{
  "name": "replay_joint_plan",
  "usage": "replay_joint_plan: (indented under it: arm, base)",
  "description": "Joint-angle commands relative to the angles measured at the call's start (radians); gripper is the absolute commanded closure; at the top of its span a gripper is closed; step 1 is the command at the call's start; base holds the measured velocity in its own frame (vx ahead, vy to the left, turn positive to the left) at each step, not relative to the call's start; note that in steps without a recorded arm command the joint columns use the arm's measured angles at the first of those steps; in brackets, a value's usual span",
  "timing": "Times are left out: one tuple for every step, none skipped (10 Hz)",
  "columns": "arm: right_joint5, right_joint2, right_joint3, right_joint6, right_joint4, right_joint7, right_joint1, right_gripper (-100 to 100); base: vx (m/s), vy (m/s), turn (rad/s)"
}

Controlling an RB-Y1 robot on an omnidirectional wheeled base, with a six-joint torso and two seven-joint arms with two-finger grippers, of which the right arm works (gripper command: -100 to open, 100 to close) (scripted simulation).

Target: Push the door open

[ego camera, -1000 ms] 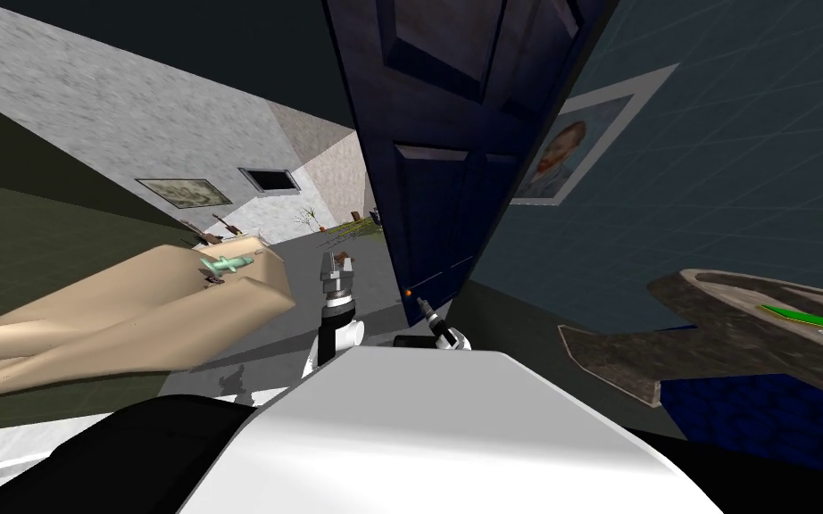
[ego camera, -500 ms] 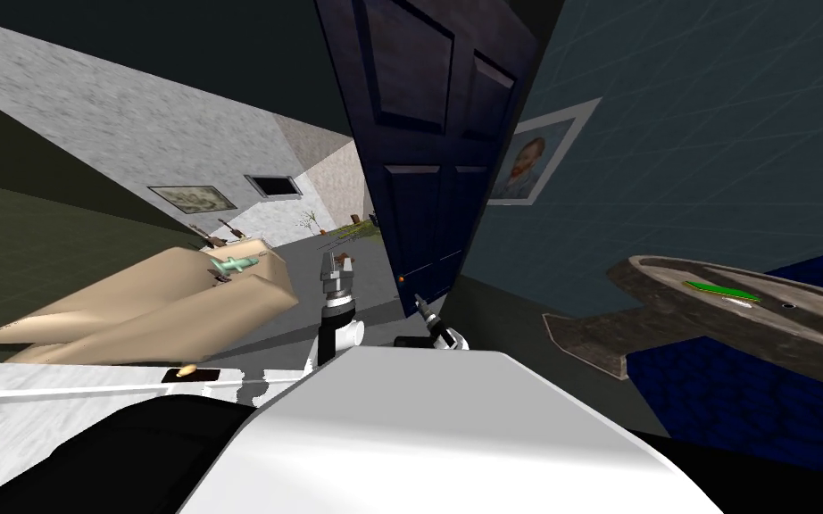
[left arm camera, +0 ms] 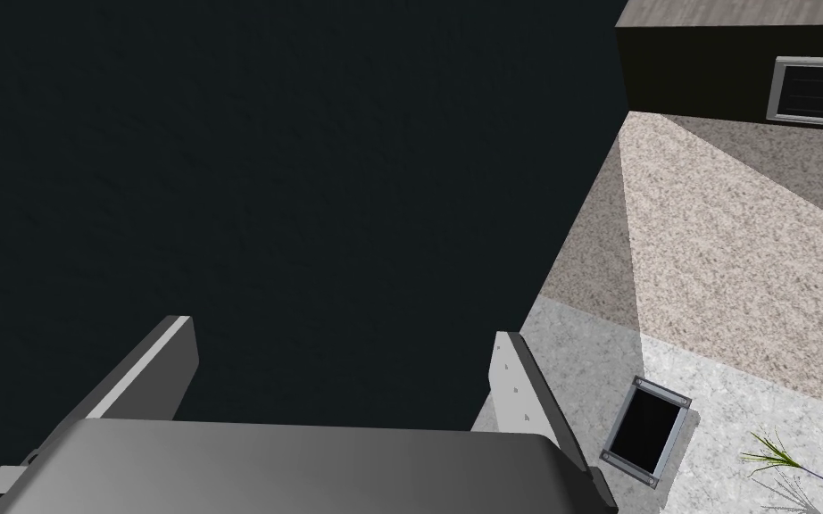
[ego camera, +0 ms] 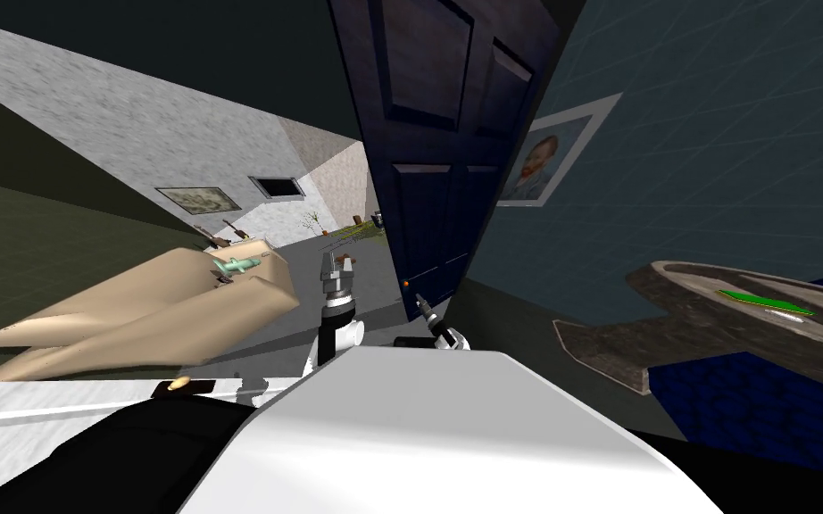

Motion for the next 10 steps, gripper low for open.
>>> replay_joint_plan:
  arm:
    - [0.000, 0.001, -0.005, -0.003, 0.005, 0.003, -0.002, -100]
    - [0.000, 0.003, -0.009, -0.005, 0.007, 0.004, -0.003, -100]
    - [0.000, 0.006, -0.012, -0.007, 0.010, 0.006, -0.004, -100]
    - [0.000, 0.010, -0.016, -0.009, 0.013, 0.007, -0.005, -100]
    - [0.000, 0.014, -0.018, -0.010, 0.015, 0.008, -0.006, -100]
    - [0.000, 0.019, -0.021, -0.012, 0.017, 0.009, -0.007, -100]
    - [0.000, 0.025, -0.023, -0.013, 0.019, 0.011, -0.008, -100]
    - [0.000, 0.021, -0.022, -0.012, 0.018, 0.010, -0.006, -100]
    - [0.000, 0.021, -0.022, -0.012, 0.018, 0.010, -0.006, 100]
    - [0.000, 0.021, -0.022, -0.012, 0.018, 0.010, -0.006, 100]
  base:
    - [0.219, 0.164, 0.026]
    - [0.221, 0.139, 0.032]
    - [0.206, 0.119, 0.036]
    - [0.205, 0.102, 0.026]
    - [0.171, 0.094, 0.024]
    - [0.142, 0.107, 0.021]
    - [0.136, 0.141, 0.023]
    - [0.052, 0.059, -0.024]
    - [-0.012, -0.011, 0.017]
    - [-0.019, -0.022, 0.017]
